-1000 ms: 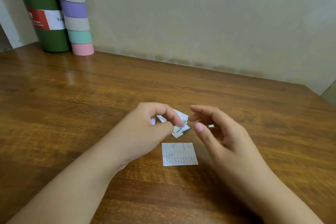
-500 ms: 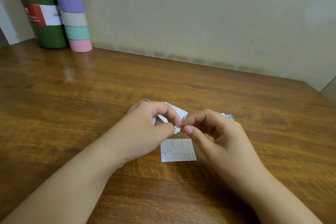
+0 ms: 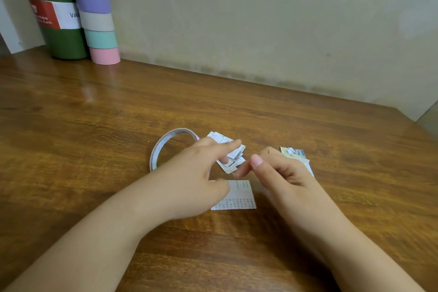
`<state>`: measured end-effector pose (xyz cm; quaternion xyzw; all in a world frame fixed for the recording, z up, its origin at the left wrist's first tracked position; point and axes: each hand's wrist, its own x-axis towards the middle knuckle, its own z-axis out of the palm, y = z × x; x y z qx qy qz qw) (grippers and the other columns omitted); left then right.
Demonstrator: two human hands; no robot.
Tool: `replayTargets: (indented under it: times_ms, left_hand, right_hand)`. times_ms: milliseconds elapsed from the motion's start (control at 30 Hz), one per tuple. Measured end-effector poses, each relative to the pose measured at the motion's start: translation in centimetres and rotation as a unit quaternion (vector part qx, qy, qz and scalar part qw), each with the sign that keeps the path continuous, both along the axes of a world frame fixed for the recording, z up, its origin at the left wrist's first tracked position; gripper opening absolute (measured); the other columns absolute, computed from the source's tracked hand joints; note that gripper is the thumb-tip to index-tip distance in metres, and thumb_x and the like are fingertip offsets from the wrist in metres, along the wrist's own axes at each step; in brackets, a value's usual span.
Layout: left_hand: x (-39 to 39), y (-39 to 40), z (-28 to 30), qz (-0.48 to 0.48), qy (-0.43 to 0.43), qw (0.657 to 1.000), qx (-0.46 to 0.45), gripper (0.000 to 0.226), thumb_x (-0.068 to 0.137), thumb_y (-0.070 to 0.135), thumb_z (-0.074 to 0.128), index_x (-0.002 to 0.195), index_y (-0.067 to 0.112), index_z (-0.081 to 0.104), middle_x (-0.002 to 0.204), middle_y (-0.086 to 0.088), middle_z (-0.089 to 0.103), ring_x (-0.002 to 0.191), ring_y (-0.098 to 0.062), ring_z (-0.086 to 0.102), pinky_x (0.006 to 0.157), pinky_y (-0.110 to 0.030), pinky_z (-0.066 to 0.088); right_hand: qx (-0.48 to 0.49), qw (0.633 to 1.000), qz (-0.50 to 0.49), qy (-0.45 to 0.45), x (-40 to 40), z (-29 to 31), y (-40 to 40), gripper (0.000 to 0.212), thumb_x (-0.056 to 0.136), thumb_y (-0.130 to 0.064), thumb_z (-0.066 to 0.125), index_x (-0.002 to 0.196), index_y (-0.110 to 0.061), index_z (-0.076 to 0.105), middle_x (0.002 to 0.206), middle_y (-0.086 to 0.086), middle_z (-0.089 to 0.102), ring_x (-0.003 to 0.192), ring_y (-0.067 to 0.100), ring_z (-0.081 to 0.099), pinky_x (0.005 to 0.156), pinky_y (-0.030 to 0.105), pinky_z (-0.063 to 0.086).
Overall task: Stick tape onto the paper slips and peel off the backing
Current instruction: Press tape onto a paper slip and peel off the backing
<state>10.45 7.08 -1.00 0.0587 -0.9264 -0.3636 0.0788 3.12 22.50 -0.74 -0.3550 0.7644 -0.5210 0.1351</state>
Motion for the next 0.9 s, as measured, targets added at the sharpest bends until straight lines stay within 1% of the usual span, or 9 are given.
replayTargets:
  times_ms: [67, 133, 267, 367, 500, 633, 733, 800, 900]
  left_hand:
    - [-0.1, 0.0, -0.3, -0.006, -0.007, 0.999, -0.046, 0.067, 0.086, 0.018, 0.050, 0.140, 0.051, 0.028, 0.103, 0.026, 0.037, 0.075, 0.010, 0.042, 0.065, -0.007, 0.035]
    - [0.0, -0.2, -0.2, 0.010, 0.004, 0.999, -0.047, 0.060, 0.086, 0.016, 0.050, 0.135, 0.048, 0.038, 0.100, 0.024, 0.039, 0.076, 0.011, 0.042, 0.065, -0.006, 0.035]
    - [0.2, -0.9, 0.2, 0.034, 0.007, 0.997, -0.071, 0.020, 0.084, 0.022, 0.058, 0.093, 0.040, 0.063, 0.095, 0.016, 0.045, 0.074, 0.008, 0.044, 0.063, -0.009, 0.035]
    - [0.3, -0.9, 0.2, 0.018, -0.023, 0.993, -0.114, 0.005, 0.083, 0.031, 0.063, 0.085, 0.034, 0.066, 0.093, 0.014, 0.048, 0.077, 0.006, 0.044, 0.066, -0.010, 0.035]
    - [0.3, -0.8, 0.2, 0.015, -0.045, 0.989, -0.142, 0.007, 0.083, 0.038, 0.064, 0.088, 0.034, 0.066, 0.094, 0.015, 0.048, 0.078, 0.007, 0.045, 0.064, -0.010, 0.033]
    - [0.3, -1.0, 0.1, 0.030, -0.048, 0.988, -0.143, 0.007, 0.083, 0.040, 0.064, 0.084, 0.033, 0.066, 0.095, 0.016, 0.051, 0.089, 0.001, 0.050, 0.080, -0.022, 0.044]
    - [0.2, -0.9, 0.4, 0.051, -0.041, 0.990, -0.123, 0.015, 0.085, 0.042, 0.059, 0.081, 0.030, 0.066, 0.090, 0.014, 0.055, 0.081, -0.002, 0.051, 0.076, -0.026, 0.047]
    - [0.2, -0.7, 0.9, 0.051, -0.044, 0.987, -0.146, 0.018, 0.087, 0.043, 0.055, 0.084, 0.029, 0.066, 0.090, 0.013, 0.058, 0.079, -0.003, 0.053, 0.074, -0.027, 0.048]
    - [0.4, -0.7, 1.7, 0.023, -0.061, 0.980, -0.189, 0.020, 0.090, 0.046, 0.050, 0.096, 0.032, 0.064, 0.093, 0.013, 0.061, 0.075, -0.003, 0.054, 0.068, -0.024, 0.048]
  right_hand:
    - [-0.009, 0.999, 0.013, -0.046, 0.0, -0.3, -0.2, 0.037, 0.091, -0.047, 0.045, 0.074, -0.027, 0.070, 0.071, -0.010, 0.049, 0.066, 0.005, 0.042, 0.073, 0.020, 0.033]
    - [-0.033, 0.990, -0.004, -0.140, -0.3, -0.5, -0.3, 0.038, 0.097, -0.040, 0.043, 0.076, -0.023, 0.069, 0.069, 0.001, 0.042, 0.062, 0.012, 0.035, 0.067, 0.027, 0.032]
    - [0.000, 0.936, 0.006, -0.353, -1.4, 0.0, 0.4, 0.033, 0.091, -0.016, 0.033, 0.091, -0.004, 0.064, 0.051, 0.003, 0.033, 0.043, 0.011, 0.021, 0.040, 0.020, 0.019]
    - [0.024, 0.898, 0.048, -0.436, -1.6, 0.5, 0.7, 0.032, 0.073, -0.013, 0.041, 0.092, -0.001, 0.065, 0.047, 0.001, 0.028, 0.039, 0.008, 0.016, 0.038, 0.018, 0.012]
    - [0.061, 0.883, 0.072, -0.461, -1.6, 0.4, 0.7, 0.031, 0.075, -0.013, 0.043, 0.090, -0.001, 0.067, 0.045, -0.001, 0.027, 0.036, 0.006, 0.018, 0.034, 0.016, 0.013]
    - [0.072, 0.878, 0.069, -0.467, -2.0, 0.2, 0.5, 0.032, 0.078, -0.012, 0.042, 0.096, 0.000, 0.066, 0.044, -0.001, 0.029, 0.035, 0.006, 0.020, 0.034, 0.016, 0.013]
    - [0.064, 0.872, 0.072, -0.480, -2.2, 0.3, 0.5, 0.032, 0.080, -0.011, 0.040, 0.095, 0.000, 0.066, 0.044, -0.001, 0.030, 0.034, 0.006, 0.021, 0.033, 0.016, 0.014]
    - [0.058, 0.869, 0.073, -0.486, -2.2, 0.4, 0.6, 0.032, 0.077, -0.011, 0.042, 0.093, 0.001, 0.067, 0.044, 0.000, 0.030, 0.034, 0.006, 0.021, 0.032, 0.016, 0.014]
    - [0.060, 0.866, 0.068, -0.492, -2.3, 0.3, 0.5, 0.034, 0.086, -0.009, 0.036, 0.091, 0.001, 0.068, 0.045, 0.000, 0.029, 0.035, 0.006, 0.020, 0.032, 0.015, 0.015]
